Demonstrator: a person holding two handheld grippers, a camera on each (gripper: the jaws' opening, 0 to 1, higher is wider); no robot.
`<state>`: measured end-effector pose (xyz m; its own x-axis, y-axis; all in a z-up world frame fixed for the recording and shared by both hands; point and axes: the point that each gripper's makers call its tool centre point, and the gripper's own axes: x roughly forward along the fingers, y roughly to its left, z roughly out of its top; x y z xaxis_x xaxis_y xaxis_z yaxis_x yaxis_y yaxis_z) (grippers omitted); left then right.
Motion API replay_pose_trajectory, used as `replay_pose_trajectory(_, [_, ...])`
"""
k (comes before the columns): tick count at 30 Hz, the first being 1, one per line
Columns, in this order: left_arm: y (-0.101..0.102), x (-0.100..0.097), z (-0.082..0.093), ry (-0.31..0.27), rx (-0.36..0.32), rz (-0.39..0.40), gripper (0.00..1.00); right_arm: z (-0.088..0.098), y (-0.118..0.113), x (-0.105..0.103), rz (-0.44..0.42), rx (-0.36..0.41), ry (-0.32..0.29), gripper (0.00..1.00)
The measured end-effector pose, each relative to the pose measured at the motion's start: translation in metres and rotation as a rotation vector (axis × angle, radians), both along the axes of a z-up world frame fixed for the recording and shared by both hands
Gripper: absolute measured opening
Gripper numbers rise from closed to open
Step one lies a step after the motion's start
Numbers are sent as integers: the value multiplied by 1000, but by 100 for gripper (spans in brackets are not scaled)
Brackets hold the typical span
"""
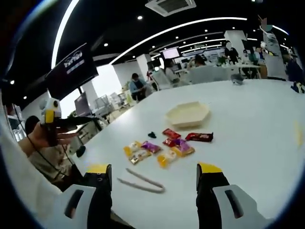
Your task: Place the target food into the container with the food tongs after gripping and lifting it, then release it inside without dropping or visibly crushing the food.
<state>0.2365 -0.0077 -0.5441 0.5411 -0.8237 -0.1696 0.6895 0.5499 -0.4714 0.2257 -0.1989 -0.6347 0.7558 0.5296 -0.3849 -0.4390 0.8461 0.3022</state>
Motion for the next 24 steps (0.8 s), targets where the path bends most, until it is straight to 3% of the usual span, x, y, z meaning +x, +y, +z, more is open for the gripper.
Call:
replay_pose_trajectory(4, [-13,-2,0,2,24,-18,99,-6,1,6,67,-54,-6,73])
replay_pose_trajectory(10, [-29,0,4,-39,49,-29,99,-17,9,5,194,-148,-17,73])
replay_pose_trajectory(16, [-36,7,1,-49,73,-12,99,-21,11,7,235,-146,-16,73])
replay_pose_trajectory(24, [-30,10,-3,-78,70,19,99,-19,5,14,241,-126,-16,73])
